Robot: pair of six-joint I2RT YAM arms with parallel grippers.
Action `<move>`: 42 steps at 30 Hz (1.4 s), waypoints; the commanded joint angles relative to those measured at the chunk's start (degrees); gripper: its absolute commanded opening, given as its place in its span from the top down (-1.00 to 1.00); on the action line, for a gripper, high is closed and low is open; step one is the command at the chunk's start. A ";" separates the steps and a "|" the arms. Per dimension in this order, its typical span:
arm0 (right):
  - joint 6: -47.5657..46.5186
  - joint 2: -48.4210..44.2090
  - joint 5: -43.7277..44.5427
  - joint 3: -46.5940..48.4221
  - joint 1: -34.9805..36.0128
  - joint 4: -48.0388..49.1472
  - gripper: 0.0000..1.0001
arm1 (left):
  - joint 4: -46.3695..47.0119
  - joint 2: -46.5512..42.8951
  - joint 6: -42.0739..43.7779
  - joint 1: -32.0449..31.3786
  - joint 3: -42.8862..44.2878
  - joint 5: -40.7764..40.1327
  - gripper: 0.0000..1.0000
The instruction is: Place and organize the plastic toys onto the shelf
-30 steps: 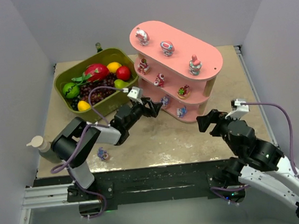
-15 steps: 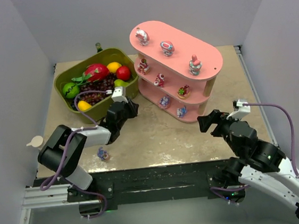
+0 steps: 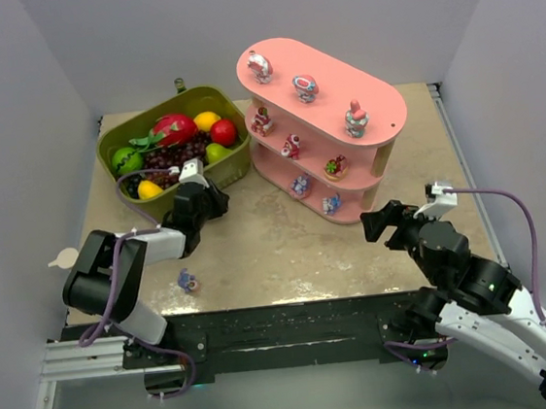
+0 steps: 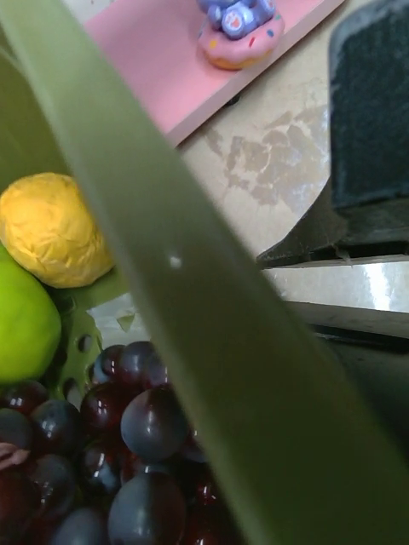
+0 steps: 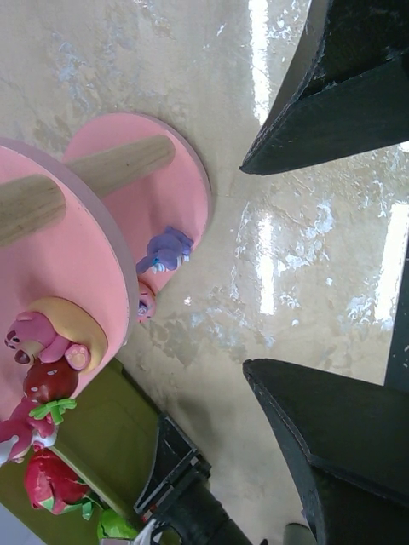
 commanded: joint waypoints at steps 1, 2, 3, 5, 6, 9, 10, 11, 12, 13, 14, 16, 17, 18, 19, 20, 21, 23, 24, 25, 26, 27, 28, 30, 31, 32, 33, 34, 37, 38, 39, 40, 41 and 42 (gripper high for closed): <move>0.90 0.78 1.62 1.40 -0.14 0.50 -0.84 | 1.96 2.53 -1.96 3.98 3.48 2.66 0.46; 0.90 0.78 1.62 1.48 -0.14 0.50 -0.84 | 2.22 3.32 -2.05 4.33 3.66 3.36 0.46; 0.99 1.04 1.62 1.49 -0.05 0.59 -0.84 | 2.57 3.67 -2.14 4.86 3.83 3.63 0.46; 0.90 1.13 1.79 1.49 -0.14 0.50 -0.84 | 2.75 4.99 -2.40 5.21 4.45 3.90 0.46; 0.99 1.31 1.88 1.49 -0.05 0.59 -0.84 | 2.93 5.34 -2.40 5.65 4.71 4.07 0.46; 0.99 1.48 1.88 1.40 -0.14 0.59 -0.84 | 3.36 6.92 -2.58 6.62 5.76 4.42 0.46; 0.91 1.57 1.88 1.40 -0.14 0.59 -0.84 | 3.37 7.19 -2.58 6.79 6.03 4.42 0.46; 0.99 1.66 1.97 1.40 -0.14 0.59 -0.84 | 3.37 7.89 -2.58 6.97 6.38 4.34 0.46; 0.91 1.57 2.06 1.40 -0.14 0.59 -0.84 | 3.28 8.16 -2.49 7.32 6.82 4.42 0.46; 0.99 1.66 2.06 1.48 -0.14 0.59 -0.84 | 3.28 8.33 -2.49 7.41 7.08 5.64 0.46; 0.99 1.66 2.06 1.49 -0.14 0.59 -0.84 | 3.28 8.77 -2.40 7.41 7.17 5.74 0.46; 1.08 1.83 2.06 1.40 -0.14 0.59 -0.84 | 3.28 9.04 -2.23 7.41 7.61 5.92 0.46; 1.08 1.75 1.97 1.40 -0.14 0.59 -0.84 | 3.28 9.13 -2.31 7.41 7.44 6.35 0.46; 1.17 1.75 1.97 1.31 -0.14 0.59 -0.84 | 3.37 9.04 -2.32 7.41 7.09 6.79 0.46; 1.26 1.75 1.97 1.31 -0.14 0.59 -0.84 | 3.54 8.95 -2.40 7.41 6.83 6.97 0.46; 1.26 1.83 1.88 1.31 -0.14 0.68 -0.84 | 3.63 7.99 -2.40 7.41 6.47 7.58 0.46; 1.17 1.92 1.79 1.31 -0.14 0.77 -0.84 | 3.54 7.37 -2.49 7.41 5.34 8.02 0.46; 0.73 2.45 1.53 1.22 -0.14 1.12 -0.86 | 2.06 3.79 -3.01 7.24 4.02 9.61 0.44; 0.47 2.71 1.53 1.31 -0.05 1.20 -0.86 | 1.70 2.11 -3.19 6.98 2.18 9.61 0.41; 0.29 3.15 1.01 1.31 -0.23 1.47 -0.86 | 1.26 0.44 -3.28 6.62 1.21 9.26 0.38; 0.12 3.76 0.74 1.40 -0.14 1.99 -0.86 | -0.05 -2.97 -3.37 6.10 0.33 9.08 0.32; -0.23 4.99 0.22 1.57 -0.05 2.17 -0.86 | -1.28 -4.66 -3.37 5.75 -0.81 8.65 0.28; -0.32 5.61 -0.22 1.66 -0.14 2.43 -0.86 | -2.77 -6.41 -3.28 5.39 -1.17 7.77 0.27; -0.94 7.27 -2.33 1.75 -0.14 3.40 -0.86 | -8.13 -11.42 -2.93 4.34 -2.14 6.89 0.21; -1.03 7.72 -3.12 1.75 -0.14 3.92 -0.86 | -10.15 -13.27 -3.02 3.99 -2.58 4.97 0.18; -1.55 8.16 -4.52 1.66 -0.14 5.06 -0.86 | -14.78 -16.85 -2.93 3.55 -2.93 4.87 0.15; -1.73 8.68 -5.06 1.40 -0.05 5.59 -0.87 | -17.79 -18.80 -3.10 3.54 -3.37 2.60 0.14; -1.91 8.95 -5.93 1.14 -0.14 6.21 -0.87 | -21.03 -20.74 -3.54 3.46 -3.37 -0.12 0.14; -2.35 9.39 -8.31 -0.01 -0.05 8.58 -0.87 | -31.68 -28.47 -5.39 3.28 -4.51 -3.04 -0.03; -2.43 9.39 -8.84 -0.36 -0.05 9.81 -0.88 | -37.53 -32.06 -6.26 3.02 -4.60 -4.61 -0.10; -2.87 9.48 -10.06 -0.71 -0.14 10.34 -0.88 | -39.77 -33.92 -6.53 2.84 -5.30 -5.32 -0.15; -3.05 9.83 -10.25 -0.80 -0.05 10.69 -0.88 | -41.88 -35.68 -7.40 2.67 -5.57 -6.64 -0.27; -3.31 10.01 -10.42 -0.71 -0.14 10.96 -0.88 | -46.33 -38.92 -7.93 2.23 -5.83 -7.00 -0.31; -3.49 10.10 -10.51 -0.54 -0.14 10.96 -0.89 | -48.47 -40.69 -8.20 1.97 -6.01 -7.18 -0.34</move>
